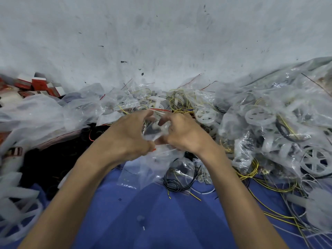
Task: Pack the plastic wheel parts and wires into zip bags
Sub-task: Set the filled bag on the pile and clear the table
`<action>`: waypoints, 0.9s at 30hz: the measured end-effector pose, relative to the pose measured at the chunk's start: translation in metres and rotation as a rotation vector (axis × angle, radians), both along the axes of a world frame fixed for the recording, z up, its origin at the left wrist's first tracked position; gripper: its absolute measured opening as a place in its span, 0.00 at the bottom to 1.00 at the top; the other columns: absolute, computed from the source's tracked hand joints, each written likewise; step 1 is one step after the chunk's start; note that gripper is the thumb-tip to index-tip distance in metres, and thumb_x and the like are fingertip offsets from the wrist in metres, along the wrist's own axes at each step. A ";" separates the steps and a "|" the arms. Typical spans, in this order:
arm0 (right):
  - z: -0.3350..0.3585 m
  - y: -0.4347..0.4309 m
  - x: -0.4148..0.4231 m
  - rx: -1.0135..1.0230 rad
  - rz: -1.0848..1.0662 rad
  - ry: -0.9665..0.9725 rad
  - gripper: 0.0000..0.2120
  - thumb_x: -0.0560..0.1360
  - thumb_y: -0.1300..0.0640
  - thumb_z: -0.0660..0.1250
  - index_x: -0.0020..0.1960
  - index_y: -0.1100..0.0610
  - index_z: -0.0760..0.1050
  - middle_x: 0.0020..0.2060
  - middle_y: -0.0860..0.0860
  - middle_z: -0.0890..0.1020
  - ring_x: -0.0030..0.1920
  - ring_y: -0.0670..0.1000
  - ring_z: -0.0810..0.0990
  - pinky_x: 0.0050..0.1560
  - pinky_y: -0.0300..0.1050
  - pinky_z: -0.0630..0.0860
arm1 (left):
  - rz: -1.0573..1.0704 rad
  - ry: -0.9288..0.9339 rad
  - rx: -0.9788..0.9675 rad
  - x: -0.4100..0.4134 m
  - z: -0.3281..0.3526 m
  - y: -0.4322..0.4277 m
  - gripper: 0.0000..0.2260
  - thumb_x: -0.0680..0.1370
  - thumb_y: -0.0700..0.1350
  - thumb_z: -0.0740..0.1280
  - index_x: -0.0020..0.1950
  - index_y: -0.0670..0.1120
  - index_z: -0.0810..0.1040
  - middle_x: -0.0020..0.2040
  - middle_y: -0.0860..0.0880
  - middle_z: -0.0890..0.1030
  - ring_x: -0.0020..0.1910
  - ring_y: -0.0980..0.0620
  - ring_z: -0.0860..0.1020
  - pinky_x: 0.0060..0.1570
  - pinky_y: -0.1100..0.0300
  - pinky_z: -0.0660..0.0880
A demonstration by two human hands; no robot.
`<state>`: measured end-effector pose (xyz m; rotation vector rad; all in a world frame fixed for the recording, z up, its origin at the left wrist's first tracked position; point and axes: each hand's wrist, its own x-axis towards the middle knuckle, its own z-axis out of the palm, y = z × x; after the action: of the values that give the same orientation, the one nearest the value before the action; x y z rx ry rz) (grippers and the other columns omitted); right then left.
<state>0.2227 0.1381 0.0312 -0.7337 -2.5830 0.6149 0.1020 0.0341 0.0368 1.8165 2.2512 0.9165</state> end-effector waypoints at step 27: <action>-0.110 -0.098 -0.115 0.183 0.182 -0.088 0.26 0.76 0.57 0.64 0.70 0.60 0.59 0.61 0.57 0.70 0.60 0.58 0.66 0.52 0.55 0.71 | 0.106 -0.467 0.370 -0.063 0.011 -0.018 0.24 0.71 0.33 0.61 0.62 0.54 0.75 0.54 0.70 0.78 0.37 0.56 0.74 0.33 0.73 0.71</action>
<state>0.1081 0.0402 -0.0790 -0.4806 -2.7628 0.3981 0.0391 0.0165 0.0477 1.3989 1.9882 1.6676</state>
